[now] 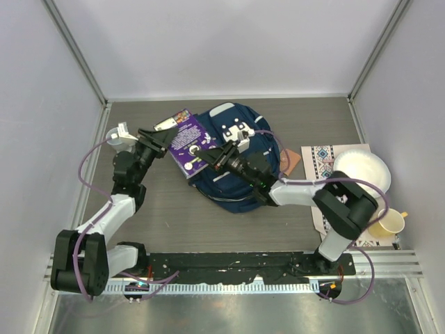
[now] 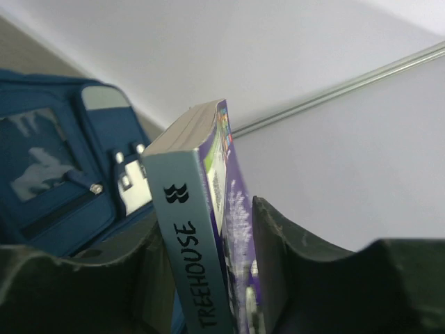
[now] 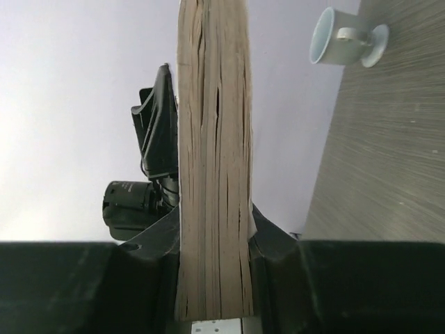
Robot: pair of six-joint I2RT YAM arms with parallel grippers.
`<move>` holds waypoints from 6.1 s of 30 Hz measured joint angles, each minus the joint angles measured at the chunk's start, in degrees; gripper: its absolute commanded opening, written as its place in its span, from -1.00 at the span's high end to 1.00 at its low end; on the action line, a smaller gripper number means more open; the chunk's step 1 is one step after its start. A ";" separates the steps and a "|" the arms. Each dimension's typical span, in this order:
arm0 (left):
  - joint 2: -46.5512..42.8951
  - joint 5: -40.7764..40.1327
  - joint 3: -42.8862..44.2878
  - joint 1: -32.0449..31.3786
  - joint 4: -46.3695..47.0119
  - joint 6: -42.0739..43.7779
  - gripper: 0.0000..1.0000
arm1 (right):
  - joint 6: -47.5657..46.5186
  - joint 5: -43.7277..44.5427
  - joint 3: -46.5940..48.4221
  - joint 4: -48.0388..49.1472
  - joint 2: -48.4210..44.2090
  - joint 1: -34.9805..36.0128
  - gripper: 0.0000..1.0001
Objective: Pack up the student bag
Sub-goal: Pick up the book from the center of the board, then place the book in the student bag.
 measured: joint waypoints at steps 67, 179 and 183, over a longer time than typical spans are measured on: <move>32.85 -17.07 48.06 -43.60 -67.25 52.54 1.00 | -39.32 27.21 -2.45 -85.48 -56.26 -32.72 0.99; 18.82 -23.52 49.33 -43.19 -71.14 46.49 1.00 | -25.59 11.50 -9.62 -39.71 -18.71 -16.70 -0.24; 19.45 -22.69 48.68 -43.23 -70.05 46.27 1.00 | -32.81 17.25 -7.43 -50.49 -23.21 -17.05 -0.25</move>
